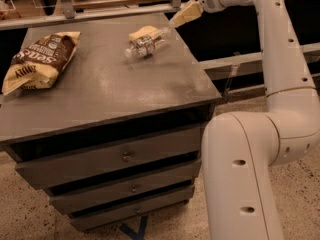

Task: Move water bottle near brown chip bag

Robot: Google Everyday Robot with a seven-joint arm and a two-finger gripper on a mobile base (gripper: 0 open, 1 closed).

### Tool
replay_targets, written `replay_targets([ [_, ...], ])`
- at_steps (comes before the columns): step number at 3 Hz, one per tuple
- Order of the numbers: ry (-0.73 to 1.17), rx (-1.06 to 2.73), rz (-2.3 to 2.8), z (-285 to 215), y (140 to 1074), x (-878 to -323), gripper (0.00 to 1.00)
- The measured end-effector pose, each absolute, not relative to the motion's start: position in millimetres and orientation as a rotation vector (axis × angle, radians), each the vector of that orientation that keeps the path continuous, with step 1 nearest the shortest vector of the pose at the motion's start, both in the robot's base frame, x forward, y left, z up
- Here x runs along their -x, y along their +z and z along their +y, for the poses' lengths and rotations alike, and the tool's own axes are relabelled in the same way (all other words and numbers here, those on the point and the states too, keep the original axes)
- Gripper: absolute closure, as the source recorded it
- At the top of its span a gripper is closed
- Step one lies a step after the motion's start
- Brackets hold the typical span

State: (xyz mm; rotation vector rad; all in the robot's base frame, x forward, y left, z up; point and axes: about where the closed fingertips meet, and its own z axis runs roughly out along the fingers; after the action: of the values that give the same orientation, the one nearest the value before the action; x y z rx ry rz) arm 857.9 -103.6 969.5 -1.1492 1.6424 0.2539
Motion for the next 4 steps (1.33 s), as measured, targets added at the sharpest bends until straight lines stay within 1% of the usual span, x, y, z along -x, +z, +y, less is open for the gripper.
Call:
replay_targets([
  [1,0.226,1.084,1.704,-115.4,976.4,-861.2,0.0],
  [3,0.254,1.032,1.797,-125.9,969.8,-847.9,0.0],
  [4,0.225,0.99,1.737,-129.5,997.7,-832.9,0.0],
])
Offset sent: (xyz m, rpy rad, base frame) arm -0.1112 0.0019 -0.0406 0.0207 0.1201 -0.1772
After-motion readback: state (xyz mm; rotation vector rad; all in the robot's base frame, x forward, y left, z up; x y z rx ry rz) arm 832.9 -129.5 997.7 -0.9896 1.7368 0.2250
